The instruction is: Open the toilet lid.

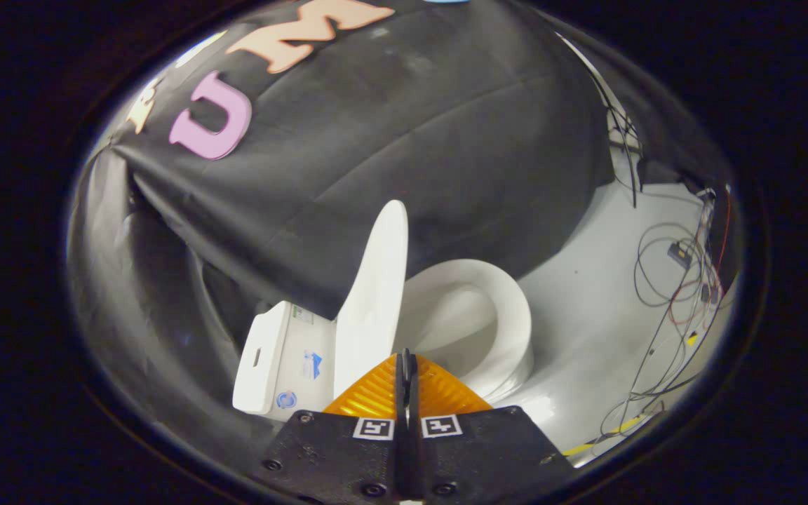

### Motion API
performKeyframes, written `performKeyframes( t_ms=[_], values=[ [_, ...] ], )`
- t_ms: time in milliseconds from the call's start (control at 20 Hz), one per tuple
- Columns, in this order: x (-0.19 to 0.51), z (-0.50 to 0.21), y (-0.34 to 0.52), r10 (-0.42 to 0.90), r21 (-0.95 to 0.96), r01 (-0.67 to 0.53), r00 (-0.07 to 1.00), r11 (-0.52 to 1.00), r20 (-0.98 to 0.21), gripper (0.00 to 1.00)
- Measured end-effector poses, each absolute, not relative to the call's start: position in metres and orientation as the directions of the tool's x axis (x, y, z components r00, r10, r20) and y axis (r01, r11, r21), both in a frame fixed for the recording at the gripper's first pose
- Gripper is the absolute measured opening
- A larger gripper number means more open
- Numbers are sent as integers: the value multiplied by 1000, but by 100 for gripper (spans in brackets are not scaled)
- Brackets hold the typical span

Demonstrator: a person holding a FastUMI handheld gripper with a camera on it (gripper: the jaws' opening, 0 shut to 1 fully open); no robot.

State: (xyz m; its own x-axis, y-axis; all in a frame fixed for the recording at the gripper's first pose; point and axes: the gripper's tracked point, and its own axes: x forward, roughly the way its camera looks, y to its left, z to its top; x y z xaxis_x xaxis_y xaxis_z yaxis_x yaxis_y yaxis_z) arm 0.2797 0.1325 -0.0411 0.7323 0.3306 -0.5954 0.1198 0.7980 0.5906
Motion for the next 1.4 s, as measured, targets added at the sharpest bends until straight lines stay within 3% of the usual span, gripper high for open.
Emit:
performKeyframes(
  t_ms=[550, 1400],
  values=[
    [272, 32, 201, 218, 359, 24, 755, 933, -619, 0],
    [240, 144, 322, 175, 116, -132, 806, 984, -565, 0]
  ],
)
